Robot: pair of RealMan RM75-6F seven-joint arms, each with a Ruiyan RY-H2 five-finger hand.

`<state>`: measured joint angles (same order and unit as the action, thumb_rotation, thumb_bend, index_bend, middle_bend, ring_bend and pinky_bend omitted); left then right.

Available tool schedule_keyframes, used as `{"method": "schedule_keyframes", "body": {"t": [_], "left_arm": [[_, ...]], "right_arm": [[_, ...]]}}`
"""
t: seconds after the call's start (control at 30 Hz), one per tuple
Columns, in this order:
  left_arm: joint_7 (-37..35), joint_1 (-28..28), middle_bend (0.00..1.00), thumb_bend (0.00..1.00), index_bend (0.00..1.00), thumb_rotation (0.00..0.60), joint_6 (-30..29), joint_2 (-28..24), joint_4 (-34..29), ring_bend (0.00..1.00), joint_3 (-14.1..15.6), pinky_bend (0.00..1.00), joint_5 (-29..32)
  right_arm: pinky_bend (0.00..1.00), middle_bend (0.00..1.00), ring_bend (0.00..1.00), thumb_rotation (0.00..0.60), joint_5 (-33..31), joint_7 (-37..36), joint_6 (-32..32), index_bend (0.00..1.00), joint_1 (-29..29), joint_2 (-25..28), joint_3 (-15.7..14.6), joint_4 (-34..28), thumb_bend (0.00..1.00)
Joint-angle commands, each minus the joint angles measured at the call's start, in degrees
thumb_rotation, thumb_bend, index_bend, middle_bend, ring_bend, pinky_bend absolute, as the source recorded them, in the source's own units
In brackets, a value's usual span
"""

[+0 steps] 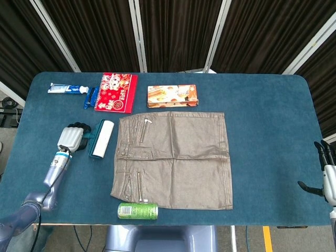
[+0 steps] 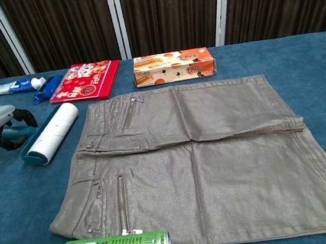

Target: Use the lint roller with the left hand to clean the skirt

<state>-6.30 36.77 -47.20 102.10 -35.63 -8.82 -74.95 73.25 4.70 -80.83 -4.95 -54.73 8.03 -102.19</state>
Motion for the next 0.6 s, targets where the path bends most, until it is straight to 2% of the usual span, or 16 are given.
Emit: {"method": "schedule_keyframes", "body": {"t": [0.03,0.13,0.3,0.43,0.6], "left_arm": [[-0.86,-0.08,0.33,0.58,0.41,0.6,-0.81,0.45,0.93,0.24,0.24,0.28,-0.53],[-1.77,-0.14,0.39,0.65,0.49,0.6,-1.69,0.83,1.85,0.29,0.55,0.34,-1.17],[-2.95,-0.21,0.42,0.76,0.52,0.6,-4.04,-0.09,1.24,0.31,0.89,0.37,-2.46],[-1.85,0.41,0.43,0.77,0.55,0.6,-9.69,-5.29,-6.03,0.33,0.85,0.39,-5.28],[4.0,1.61,0.44,0.79,0.55,0.6,-12.0,-11.75,-17.12,0.33,0.45,0.39,-6.97]], "right_arm": [[0.0,0.0,0.0,0.6,-0.04,0.16,0.03,0.0,-0.05,-0.07,-0.02,0.03,0.0],[0.0,0.0,0.0,0.6,-0.16,0.18,0.24,0.0,-0.12,-0.08,-0.06,-0.01,0.0],[0.0,0.0,0.0,0.6,-0.37,0.03,0.36,0.0,-0.17,-0.03,-0.02,-0.05,0.0],[0.0,0.0,0.0,0.6,-0.53,-0.71,0.52,0.0,-0.16,0.29,0.07,-0.22,0.0],[0.0,0.0,0.0,0.6,-0.69,-1.86,0.61,0.0,-0.05,0.73,0.2,-0.23,0.0]]}}
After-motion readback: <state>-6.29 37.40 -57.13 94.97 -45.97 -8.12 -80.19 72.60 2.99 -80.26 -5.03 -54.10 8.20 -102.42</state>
